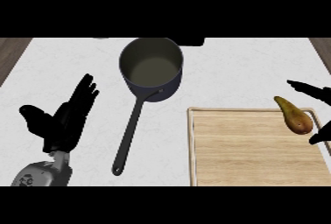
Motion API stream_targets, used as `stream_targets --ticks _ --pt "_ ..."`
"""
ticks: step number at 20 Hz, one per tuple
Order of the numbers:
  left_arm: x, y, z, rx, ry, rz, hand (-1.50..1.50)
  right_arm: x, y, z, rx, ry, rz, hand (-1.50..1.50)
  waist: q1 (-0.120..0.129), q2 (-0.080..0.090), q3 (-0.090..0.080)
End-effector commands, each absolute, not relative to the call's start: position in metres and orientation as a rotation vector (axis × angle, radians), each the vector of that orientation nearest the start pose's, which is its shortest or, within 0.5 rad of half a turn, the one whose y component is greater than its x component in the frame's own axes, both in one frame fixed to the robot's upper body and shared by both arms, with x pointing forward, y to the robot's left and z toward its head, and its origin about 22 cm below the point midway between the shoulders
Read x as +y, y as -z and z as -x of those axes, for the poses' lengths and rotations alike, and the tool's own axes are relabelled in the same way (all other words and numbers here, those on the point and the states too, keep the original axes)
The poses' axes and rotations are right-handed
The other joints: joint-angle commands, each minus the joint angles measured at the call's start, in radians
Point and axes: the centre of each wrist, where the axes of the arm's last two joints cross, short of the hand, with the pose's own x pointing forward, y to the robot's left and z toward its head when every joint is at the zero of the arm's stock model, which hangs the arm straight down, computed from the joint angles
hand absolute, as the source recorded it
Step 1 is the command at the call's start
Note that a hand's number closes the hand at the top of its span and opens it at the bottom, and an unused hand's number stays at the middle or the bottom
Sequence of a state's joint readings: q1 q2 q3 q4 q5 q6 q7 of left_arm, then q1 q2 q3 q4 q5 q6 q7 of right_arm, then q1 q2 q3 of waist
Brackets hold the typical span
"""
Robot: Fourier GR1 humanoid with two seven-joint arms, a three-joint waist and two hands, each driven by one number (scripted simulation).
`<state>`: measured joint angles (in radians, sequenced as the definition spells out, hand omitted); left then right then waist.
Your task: Pick the pear from the tray and place it in the pot
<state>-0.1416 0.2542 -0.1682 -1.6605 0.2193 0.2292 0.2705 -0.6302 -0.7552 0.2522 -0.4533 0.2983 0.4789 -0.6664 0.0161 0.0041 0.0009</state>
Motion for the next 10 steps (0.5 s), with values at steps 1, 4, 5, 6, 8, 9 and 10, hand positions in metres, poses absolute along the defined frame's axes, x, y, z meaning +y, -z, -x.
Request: stream_targets --ticks 1,4,5,6,8,9,10 --pt "0.214 -0.066 -0.247 -1.469 0.022 0.004 0.0 -0.459 -0.047 -0.337 -1.256 -1.078 0.071 -1.5 -0.001 -0.002 0.0" --pt "0.207 -0.066 -0.256 -1.475 0.017 -0.001 0.0 -0.447 -0.042 -0.349 -1.248 -1.064 0.075 -1.5 0.006 0.001 0.001" --pt "0.237 -0.064 -0.274 -1.478 0.012 -0.013 0.0 -0.455 -0.038 -0.341 -1.25 -1.059 0.066 -1.5 -0.001 0.002 0.0" --pt "0.234 -0.058 -0.268 -1.474 0.019 -0.007 0.0 -0.436 -0.025 -0.346 -1.249 -1.069 0.068 -1.5 -0.003 0.0 0.0" --pt "0.222 -0.064 -0.269 -1.49 0.027 0.009 0.0 -0.435 -0.03 -0.348 -1.356 -1.041 -0.013 1.5 -0.004 0.001 0.0" --pt "0.232 -0.053 -0.268 -1.486 0.015 -0.02 0.0 -0.436 -0.027 -0.345 -1.416 -1.004 -0.042 1.5 -0.006 0.001 0.0" --pt "0.228 -0.062 -0.269 -1.475 0.015 -0.002 0.0 -0.435 -0.018 -0.34 -1.436 -1.001 -0.014 1.5 -0.008 -0.001 0.0"
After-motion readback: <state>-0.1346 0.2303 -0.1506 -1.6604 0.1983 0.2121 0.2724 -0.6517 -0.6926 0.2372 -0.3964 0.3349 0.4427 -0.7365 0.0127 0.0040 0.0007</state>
